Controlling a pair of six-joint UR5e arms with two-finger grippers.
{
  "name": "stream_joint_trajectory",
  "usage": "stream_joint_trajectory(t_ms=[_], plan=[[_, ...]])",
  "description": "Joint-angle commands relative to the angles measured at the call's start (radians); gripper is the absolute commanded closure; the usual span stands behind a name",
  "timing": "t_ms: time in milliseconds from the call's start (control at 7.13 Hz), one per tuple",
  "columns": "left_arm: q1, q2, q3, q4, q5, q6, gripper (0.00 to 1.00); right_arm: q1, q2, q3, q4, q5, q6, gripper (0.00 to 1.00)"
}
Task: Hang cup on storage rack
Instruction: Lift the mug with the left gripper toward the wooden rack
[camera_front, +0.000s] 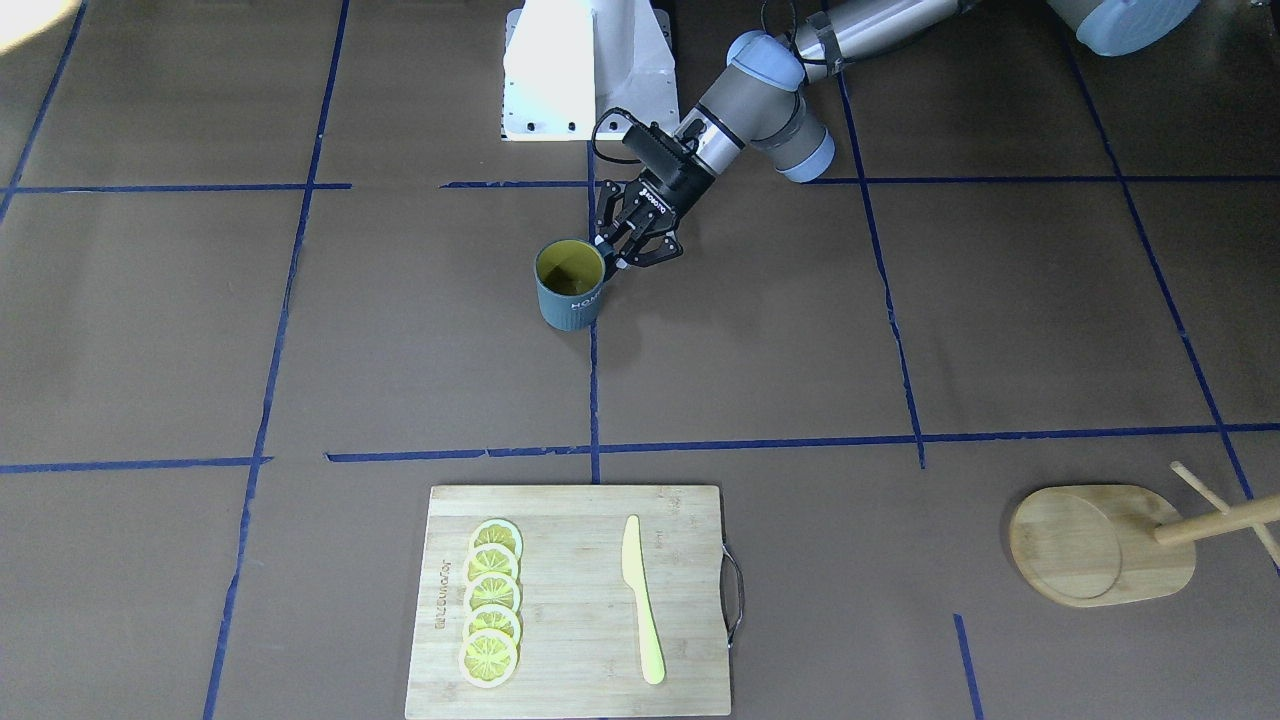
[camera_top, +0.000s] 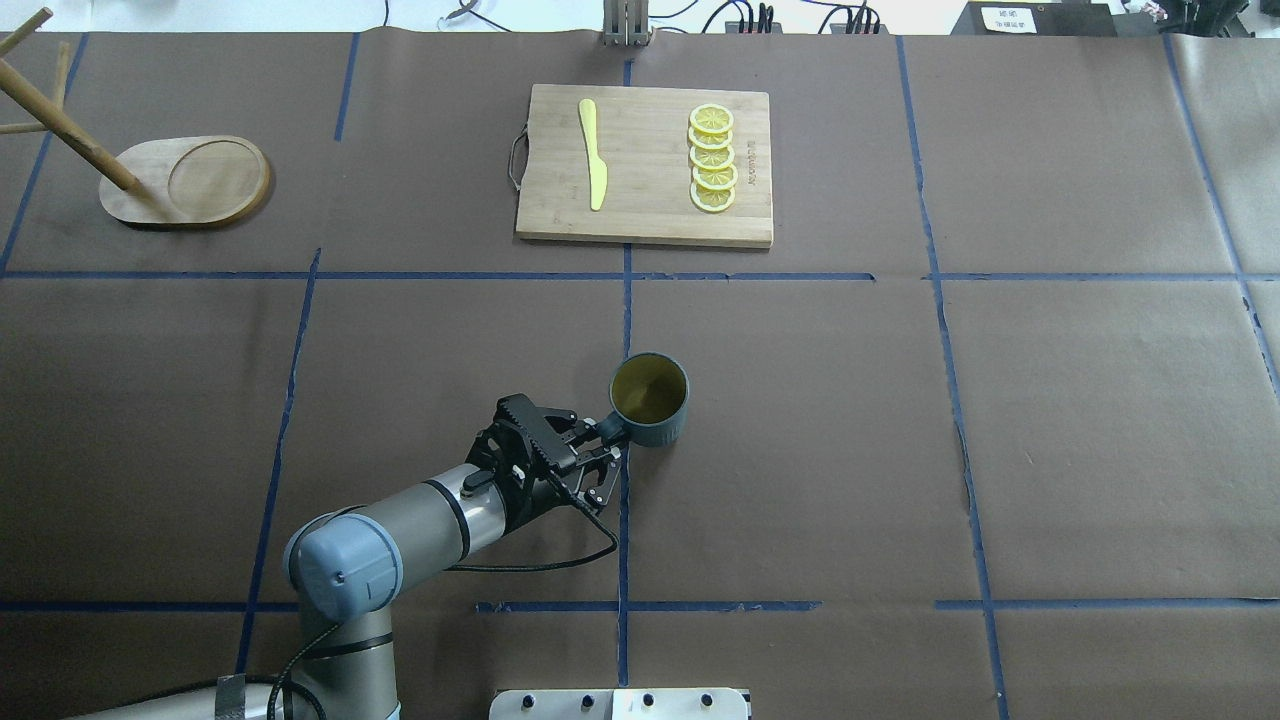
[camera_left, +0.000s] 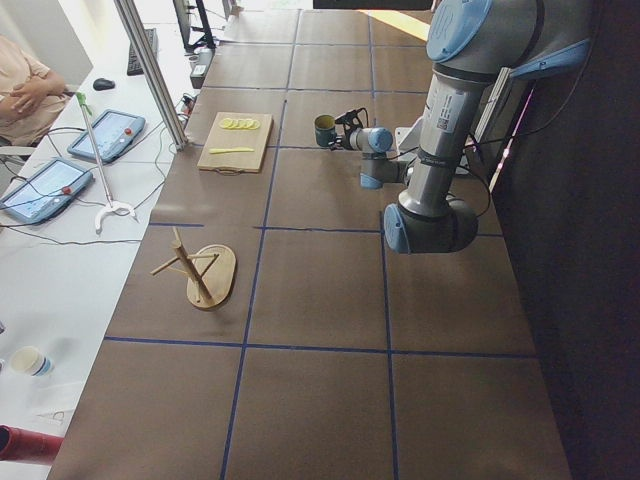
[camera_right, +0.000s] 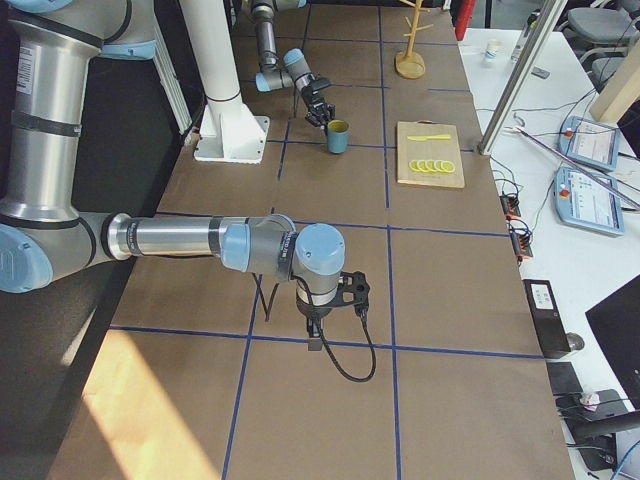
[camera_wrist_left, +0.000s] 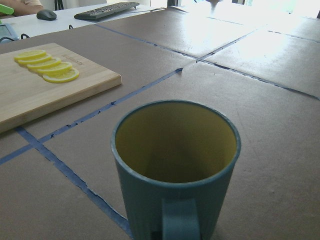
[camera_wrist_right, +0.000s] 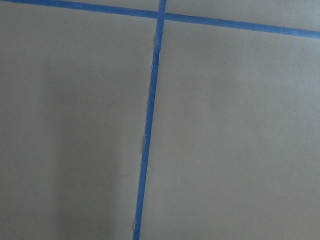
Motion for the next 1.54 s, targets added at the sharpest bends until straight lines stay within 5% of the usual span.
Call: stream_joint_trajectory(t_ms=[0, 701, 982, 1402], plan=[[-0.015, 0.052, -0.131, -0.014, 0.0, -0.131, 1.0, 0.0, 0.003, 0.001, 0.0, 0.0, -0.001, 0.0], [-0.228, 0.12, -0.222, -0.025, -0.006, -0.894, 1.0, 0.0, 0.007, -0.001, 0.029, 0.0, 0.004, 0.0], [-0.434, 0.129, -0.22, -0.025, -0.257, -1.3, 1.0, -0.002, 0.009, -0.001, 0.029, 0.0, 0.004, 0.0], [-0.662, 0.143, -0.196, -0.023, -0.371, -1.748, 1.0, 0.0, 0.009, 0.001, 0.029, 0.0, -0.001, 0.0]])
